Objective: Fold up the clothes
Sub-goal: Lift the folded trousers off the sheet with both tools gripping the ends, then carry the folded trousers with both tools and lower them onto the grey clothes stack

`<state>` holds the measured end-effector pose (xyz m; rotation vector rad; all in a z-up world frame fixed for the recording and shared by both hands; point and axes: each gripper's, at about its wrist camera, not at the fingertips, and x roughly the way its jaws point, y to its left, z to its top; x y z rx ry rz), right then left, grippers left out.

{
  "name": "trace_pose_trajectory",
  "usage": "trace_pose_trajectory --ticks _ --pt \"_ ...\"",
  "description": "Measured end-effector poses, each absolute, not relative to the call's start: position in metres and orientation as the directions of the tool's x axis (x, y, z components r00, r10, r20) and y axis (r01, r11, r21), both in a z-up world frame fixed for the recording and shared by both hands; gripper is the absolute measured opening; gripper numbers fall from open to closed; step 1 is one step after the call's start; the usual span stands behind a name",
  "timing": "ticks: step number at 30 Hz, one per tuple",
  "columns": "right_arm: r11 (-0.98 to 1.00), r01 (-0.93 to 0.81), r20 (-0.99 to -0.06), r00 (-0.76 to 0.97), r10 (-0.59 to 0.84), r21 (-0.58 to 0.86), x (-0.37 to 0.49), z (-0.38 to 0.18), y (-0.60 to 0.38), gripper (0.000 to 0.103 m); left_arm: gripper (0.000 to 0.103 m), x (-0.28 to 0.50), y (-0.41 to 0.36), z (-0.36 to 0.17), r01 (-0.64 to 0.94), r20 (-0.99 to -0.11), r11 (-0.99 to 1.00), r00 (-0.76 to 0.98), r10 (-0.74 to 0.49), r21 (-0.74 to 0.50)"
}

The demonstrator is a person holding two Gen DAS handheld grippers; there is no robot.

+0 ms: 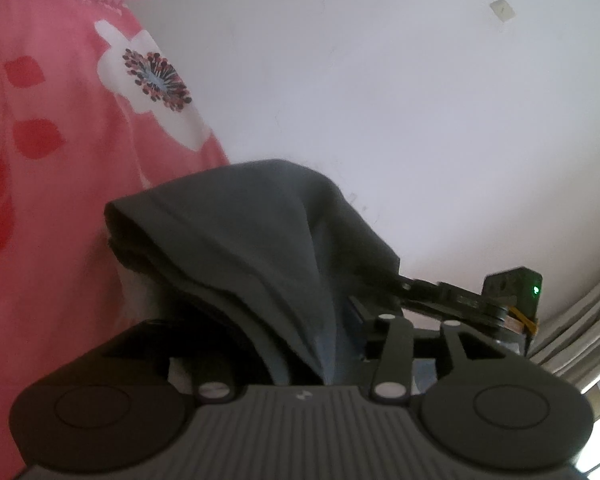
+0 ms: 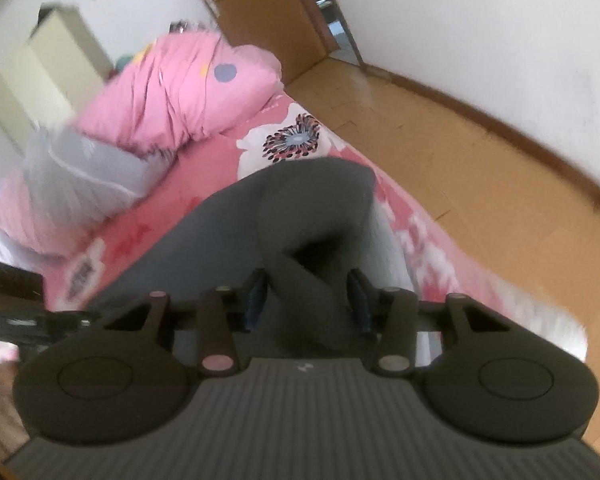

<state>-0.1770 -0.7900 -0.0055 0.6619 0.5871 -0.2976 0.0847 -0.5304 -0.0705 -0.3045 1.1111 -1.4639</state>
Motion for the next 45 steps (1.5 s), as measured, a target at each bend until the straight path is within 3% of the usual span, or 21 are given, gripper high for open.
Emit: trace_pose_trajectory --ticks 4,10,12,13,19,25,29,33,34,36,38,45 --pt "0.721 0.432 -0.574 0.817 -0.059 0.542 -0.2 -0.011 -0.785 0.044 0.044 0.083 -0.531 -0.071 0.636 -0.425 0.185 -0.247 -0.871 -0.749" --pt "0.7 0.416 -0.56 0.828 -0.028 0.58 -0.215 -0.023 -0.78 0.042 0.027 0.082 -0.533 -0.078 0.626 -0.462 0.225 -0.243 -0.853 -0.746" --pt "0.722 0.416 -0.568 0.822 -0.038 0.553 -0.213 -0.023 -0.776 0.022 0.025 0.084 -0.532 -0.08 0.609 -0.461 0.234 -0.247 -0.852 -0.758" --pt "0.728 0.416 -0.569 0.821 -0.043 0.544 -0.213 -0.022 -0.774 0.017 0.025 0.084 -0.532 -0.081 0.603 -0.46 0.235 -0.25 -0.852 -0.762" --pt "0.761 0.428 -0.572 0.815 -0.092 0.487 -0.22 -0.016 -0.769 0.013 0.023 0.074 -0.537 -0.081 0.591 -0.447 0.219 -0.27 -0.853 -0.776" --pt "0.71 0.441 -0.507 0.851 -0.138 0.548 -0.241 -0.013 -0.771 0.022 0.023 0.072 -0.539 -0.082 0.589 -0.44 0.213 -0.273 -0.855 -0.78" --pt "0.682 0.443 -0.502 0.855 -0.127 0.581 -0.251 -0.019 -0.772 0.056 0.023 0.071 -0.539 -0.082 0.59 -0.438 0.209 -0.275 -0.856 -0.78" --pt "0.687 0.473 -0.542 0.829 -0.136 0.551 -0.246 -0.027 -0.768 0.057 0.023 0.074 -0.537 -0.085 0.579 -0.436 0.216 -0.271 -0.858 -0.786" --pt "0.691 0.473 -0.541 0.829 -0.14 0.546 -0.246 -0.027 -0.767 0.054 0.023 0.075 -0.537 -0.085 0.577 -0.435 0.218 -0.269 -0.859 -0.787" --pt "0.709 0.483 -0.556 0.817 -0.154 0.514 -0.246 -0.027 -0.764 0.022 0.021 0.076 -0.536 -0.088 0.57 -0.431 0.216 -0.273 -0.86 -0.793" --pt "0.73 0.491 -0.565 0.807 -0.173 0.476 -0.245 -0.024 -0.759 0.012 0.019 0.075 -0.537 -0.091 0.554 -0.417 0.205 -0.29 -0.861 -0.807" --pt "0.761 0.505 -0.568 0.793 -0.221 0.408 -0.248 -0.015 -0.758 0.009 0.019 0.064 -0.542 -0.086 0.563 -0.411 0.182 -0.311 -0.857 -0.806"
